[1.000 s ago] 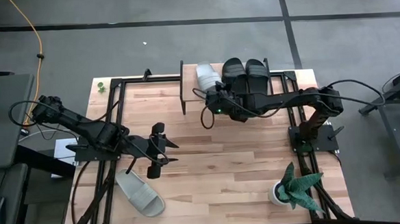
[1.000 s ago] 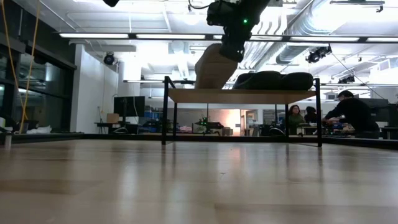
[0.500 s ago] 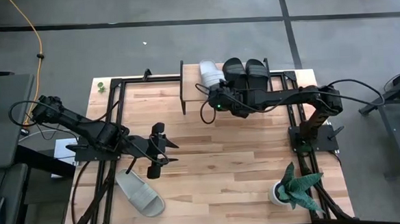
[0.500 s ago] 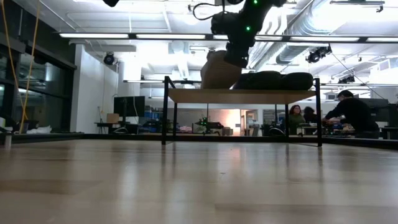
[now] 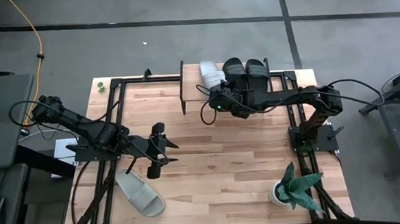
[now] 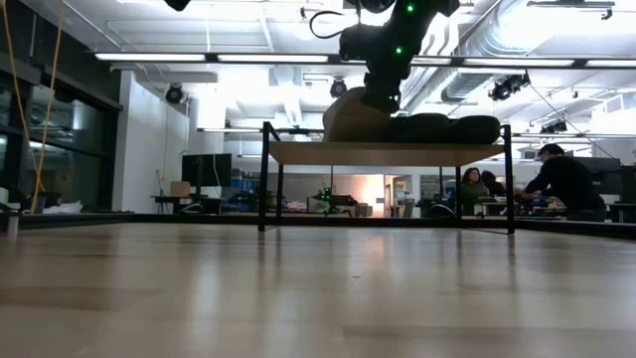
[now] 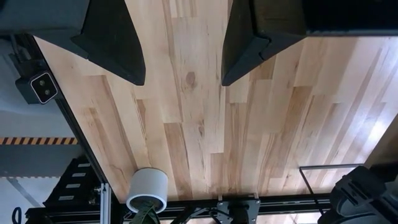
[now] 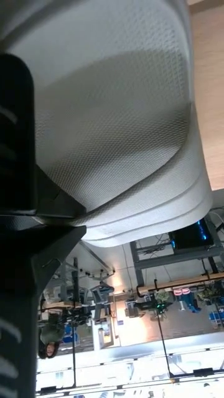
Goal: Pick and place slides into the shelf
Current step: Put the right gray slipper on the shelf
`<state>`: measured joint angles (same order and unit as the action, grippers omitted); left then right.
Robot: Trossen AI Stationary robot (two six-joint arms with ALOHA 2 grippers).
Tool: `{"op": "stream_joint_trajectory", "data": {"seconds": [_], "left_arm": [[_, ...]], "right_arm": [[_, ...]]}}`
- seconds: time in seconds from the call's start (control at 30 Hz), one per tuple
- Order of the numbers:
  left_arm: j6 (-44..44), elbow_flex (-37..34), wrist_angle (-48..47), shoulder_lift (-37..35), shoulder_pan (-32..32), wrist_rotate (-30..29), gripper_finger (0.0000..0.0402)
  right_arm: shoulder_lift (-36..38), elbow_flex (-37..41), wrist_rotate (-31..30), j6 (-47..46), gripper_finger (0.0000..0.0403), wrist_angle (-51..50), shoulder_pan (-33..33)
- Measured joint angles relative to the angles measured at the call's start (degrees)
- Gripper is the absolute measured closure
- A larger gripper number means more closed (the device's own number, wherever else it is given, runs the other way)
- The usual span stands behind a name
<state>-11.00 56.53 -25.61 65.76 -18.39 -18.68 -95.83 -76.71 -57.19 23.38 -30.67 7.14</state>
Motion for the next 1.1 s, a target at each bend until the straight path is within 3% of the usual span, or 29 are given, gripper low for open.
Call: {"op": "stream_joint_trajectory", "data": {"seconds": [0.4,0.97,1.1], "left_arm": [[-0.2,0.0,0.0,0.0,0.0,0.0,0.0202],[-0.5,0.0,0.1,0.0,0.0,0.0,0.0202],[-0.5,0.0,0.1,0.0,0.0,0.0,0.0202]], "right_arm": [[0.0,0.0,0.3,-3.2,0.0403,-2.7,0.5],[0.1,0.0,9.8,-5.1,0.0402,-4.5,1.5],[0.1,0.0,12.3,-5.1,0.0378,-4.6,1.5]]}}
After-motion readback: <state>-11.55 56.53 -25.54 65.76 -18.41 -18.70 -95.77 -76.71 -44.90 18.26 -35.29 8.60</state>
